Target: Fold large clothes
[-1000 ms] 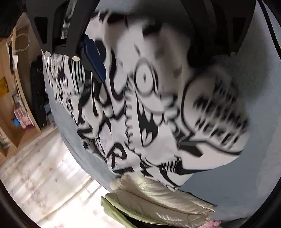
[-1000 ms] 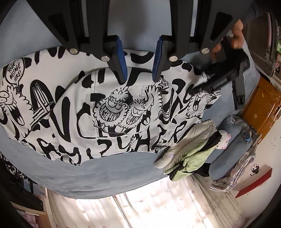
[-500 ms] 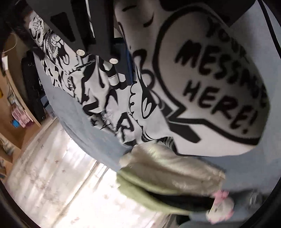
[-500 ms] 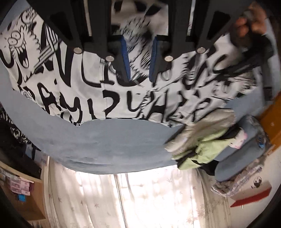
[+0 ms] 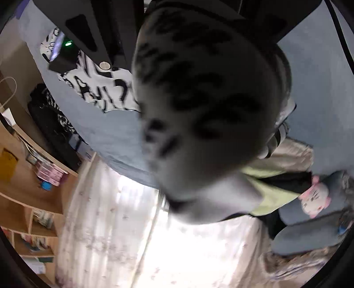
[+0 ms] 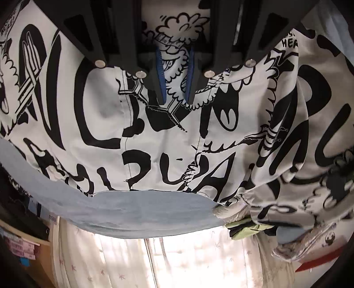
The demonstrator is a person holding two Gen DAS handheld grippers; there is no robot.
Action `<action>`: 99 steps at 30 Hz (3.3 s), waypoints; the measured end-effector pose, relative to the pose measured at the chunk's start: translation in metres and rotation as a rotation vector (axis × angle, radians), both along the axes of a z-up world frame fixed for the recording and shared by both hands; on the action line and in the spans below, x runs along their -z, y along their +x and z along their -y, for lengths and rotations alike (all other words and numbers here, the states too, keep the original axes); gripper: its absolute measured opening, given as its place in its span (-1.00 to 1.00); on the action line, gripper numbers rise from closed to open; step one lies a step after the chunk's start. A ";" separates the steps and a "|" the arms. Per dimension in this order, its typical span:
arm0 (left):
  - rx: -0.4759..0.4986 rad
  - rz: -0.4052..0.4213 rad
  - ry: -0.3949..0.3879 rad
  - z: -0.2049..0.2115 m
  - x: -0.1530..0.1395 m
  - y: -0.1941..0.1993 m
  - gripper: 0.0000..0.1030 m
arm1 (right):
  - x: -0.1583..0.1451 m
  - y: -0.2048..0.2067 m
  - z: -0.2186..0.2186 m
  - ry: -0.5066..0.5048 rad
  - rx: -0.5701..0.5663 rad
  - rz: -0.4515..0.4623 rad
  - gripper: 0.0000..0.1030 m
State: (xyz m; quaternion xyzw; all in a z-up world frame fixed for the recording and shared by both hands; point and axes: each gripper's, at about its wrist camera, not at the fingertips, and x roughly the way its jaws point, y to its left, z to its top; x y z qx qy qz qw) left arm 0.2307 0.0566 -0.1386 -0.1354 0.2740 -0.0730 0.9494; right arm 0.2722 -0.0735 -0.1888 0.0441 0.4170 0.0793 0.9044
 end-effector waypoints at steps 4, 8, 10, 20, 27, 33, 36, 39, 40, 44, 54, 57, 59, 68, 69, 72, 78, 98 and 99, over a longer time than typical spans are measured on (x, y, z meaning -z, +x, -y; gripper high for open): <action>0.043 -0.001 0.079 0.035 -0.011 0.005 -0.87 | 0.002 0.000 0.011 0.053 -0.001 -0.003 -0.66; 0.094 0.004 0.184 0.074 -0.015 0.010 -0.86 | 0.003 0.002 0.024 0.130 0.001 -0.019 -0.65; 0.123 -0.004 0.218 0.091 -0.015 0.012 -0.86 | 0.004 0.003 0.031 0.180 0.003 -0.038 -0.65; 0.214 -0.023 0.309 0.164 -0.010 0.019 -0.85 | -0.036 -0.042 0.135 0.401 0.086 -0.099 -0.66; 0.320 0.005 0.337 0.242 -0.005 -0.011 -0.84 | -0.052 -0.095 0.238 0.296 0.332 -0.016 -0.66; 0.492 -0.036 0.444 0.322 0.037 -0.030 -0.84 | -0.055 -0.127 0.288 0.300 0.484 0.027 -0.66; 0.548 -0.076 0.537 0.351 0.076 -0.043 -0.84 | -0.051 -0.140 0.306 0.327 0.520 0.036 -0.66; 0.562 -0.093 0.583 0.361 0.101 -0.054 -0.84 | -0.047 -0.147 0.315 0.323 0.542 0.029 -0.66; 0.558 -0.084 0.583 0.361 0.103 -0.057 -0.84 | -0.045 -0.149 0.318 0.330 0.544 0.027 -0.66; 0.557 -0.101 0.504 0.352 0.092 -0.049 -0.84 | -0.042 -0.149 0.325 0.357 0.554 0.023 -0.66; 0.548 -0.145 0.487 0.349 0.094 -0.043 -0.81 | -0.045 -0.154 0.331 0.370 0.574 0.027 -0.65; 0.570 -0.145 0.521 0.349 0.084 -0.045 -0.70 | -0.049 -0.157 0.333 0.356 0.574 0.024 -0.65; 0.610 -0.195 0.519 0.343 0.075 -0.042 -0.50 | -0.052 -0.157 0.333 0.343 0.574 0.008 -0.65; 0.613 -0.396 0.279 0.295 0.042 -0.036 -0.17 | -0.072 -0.153 0.335 0.331 0.544 -0.014 -0.33; 0.609 -0.400 0.276 0.290 0.039 -0.039 -0.17 | -0.077 -0.152 0.333 0.325 0.530 -0.008 -0.33; 0.604 -0.370 0.303 0.287 0.035 -0.045 -0.15 | -0.090 -0.147 0.325 0.322 0.474 -0.002 -0.33; 0.639 -0.371 0.520 0.322 0.050 -0.065 0.16 | -0.095 -0.131 0.315 0.454 0.357 -0.061 -0.09; 0.500 -0.405 0.273 0.169 0.003 -0.025 -0.17 | -0.046 -0.075 0.286 0.529 0.188 -0.239 -0.47; 0.488 -0.439 0.275 0.163 0.012 -0.017 -0.38 | -0.047 -0.075 0.286 0.514 0.182 -0.237 -0.52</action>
